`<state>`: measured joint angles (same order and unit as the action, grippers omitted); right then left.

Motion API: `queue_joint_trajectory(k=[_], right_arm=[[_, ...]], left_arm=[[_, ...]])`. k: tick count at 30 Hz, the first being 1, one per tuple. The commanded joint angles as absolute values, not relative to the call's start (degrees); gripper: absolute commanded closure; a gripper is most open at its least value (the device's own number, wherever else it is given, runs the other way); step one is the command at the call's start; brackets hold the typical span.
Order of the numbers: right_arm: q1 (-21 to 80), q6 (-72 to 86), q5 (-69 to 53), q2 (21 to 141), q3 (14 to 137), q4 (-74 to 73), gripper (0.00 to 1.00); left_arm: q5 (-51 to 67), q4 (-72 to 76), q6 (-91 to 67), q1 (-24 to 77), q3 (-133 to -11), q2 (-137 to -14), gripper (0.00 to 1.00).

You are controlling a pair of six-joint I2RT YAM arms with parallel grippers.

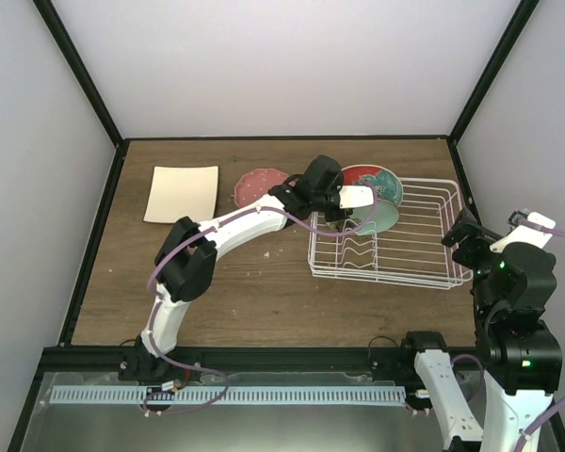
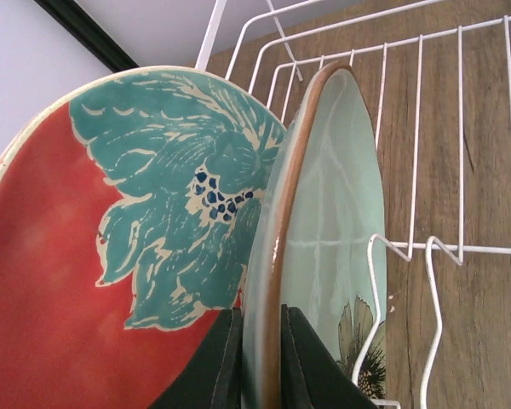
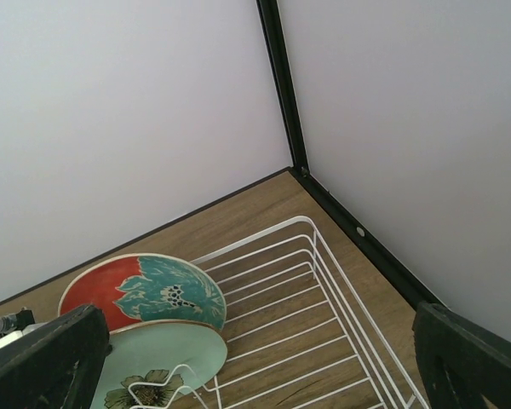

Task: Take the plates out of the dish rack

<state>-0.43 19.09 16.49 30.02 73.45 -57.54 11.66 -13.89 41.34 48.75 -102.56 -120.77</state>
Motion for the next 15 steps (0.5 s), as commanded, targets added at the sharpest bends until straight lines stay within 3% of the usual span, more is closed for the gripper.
queue_joint_trajectory(k=[1,15], right_arm=[[0.3,18.9,16.7,29.2,74.9,-57.9,0.0],[0.3,20.5,14.9,28.6,72.6,-56.5,0.0]], left_arm=[[9.1,-11.1,41.7,48.2,-101.9,-119.8,0.96],[15.0,-15.5,39.6,48.2,-109.2,-109.2,0.96]])
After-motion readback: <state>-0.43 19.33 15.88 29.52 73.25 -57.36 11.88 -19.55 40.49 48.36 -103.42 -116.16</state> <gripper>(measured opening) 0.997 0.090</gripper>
